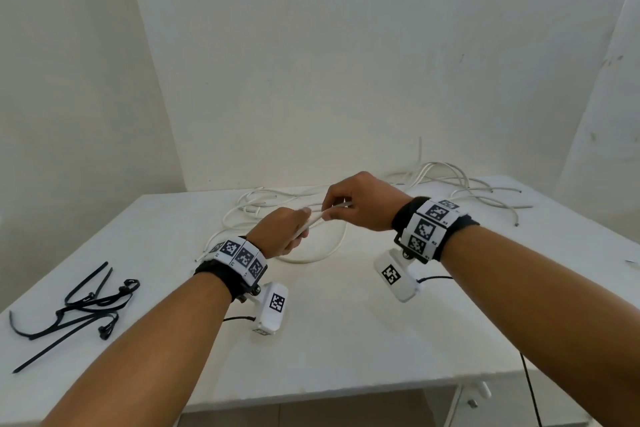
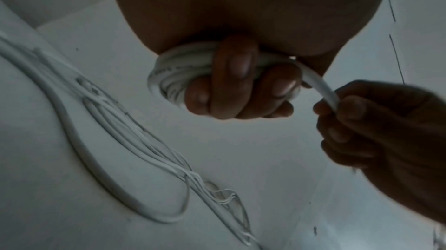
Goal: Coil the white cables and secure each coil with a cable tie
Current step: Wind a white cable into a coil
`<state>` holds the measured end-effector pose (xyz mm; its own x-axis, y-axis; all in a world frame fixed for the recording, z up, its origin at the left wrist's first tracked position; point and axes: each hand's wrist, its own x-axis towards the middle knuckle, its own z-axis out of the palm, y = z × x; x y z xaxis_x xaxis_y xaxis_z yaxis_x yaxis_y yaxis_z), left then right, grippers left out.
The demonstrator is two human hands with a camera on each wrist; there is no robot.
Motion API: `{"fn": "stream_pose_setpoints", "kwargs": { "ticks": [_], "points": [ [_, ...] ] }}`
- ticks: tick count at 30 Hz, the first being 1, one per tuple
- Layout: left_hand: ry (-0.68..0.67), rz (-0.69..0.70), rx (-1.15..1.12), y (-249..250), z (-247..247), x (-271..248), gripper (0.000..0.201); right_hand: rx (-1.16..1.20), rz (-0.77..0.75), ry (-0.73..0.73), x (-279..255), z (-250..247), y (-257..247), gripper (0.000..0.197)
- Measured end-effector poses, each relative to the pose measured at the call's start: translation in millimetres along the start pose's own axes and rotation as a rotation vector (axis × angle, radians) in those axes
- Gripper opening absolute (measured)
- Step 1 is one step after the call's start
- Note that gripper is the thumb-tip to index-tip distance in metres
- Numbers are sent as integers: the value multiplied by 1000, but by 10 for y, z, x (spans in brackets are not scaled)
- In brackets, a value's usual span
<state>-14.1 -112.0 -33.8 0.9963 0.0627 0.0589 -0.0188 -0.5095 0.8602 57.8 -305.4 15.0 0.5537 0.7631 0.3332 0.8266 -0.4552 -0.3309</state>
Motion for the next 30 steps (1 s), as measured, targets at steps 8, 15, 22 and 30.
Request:
{"fn": "stream_pose_setpoints", "kwargs": {
  "ticks": [8, 15, 22, 30],
  "points": [
    [-67, 161, -103, -59, 32, -51, 53, 125, 13, 171, 27, -213, 179, 11],
    [-154, 245, -570, 166, 90, -182, 43, 328, 60, 310, 17, -114, 259, 12],
    [-57, 331, -801, 370, 81, -201, 41, 499, 71, 414, -14, 255, 103, 21],
    [43, 411, -965, 495, 158, -136, 33, 404, 156, 236, -33, 597, -159, 30]
  ]
}}
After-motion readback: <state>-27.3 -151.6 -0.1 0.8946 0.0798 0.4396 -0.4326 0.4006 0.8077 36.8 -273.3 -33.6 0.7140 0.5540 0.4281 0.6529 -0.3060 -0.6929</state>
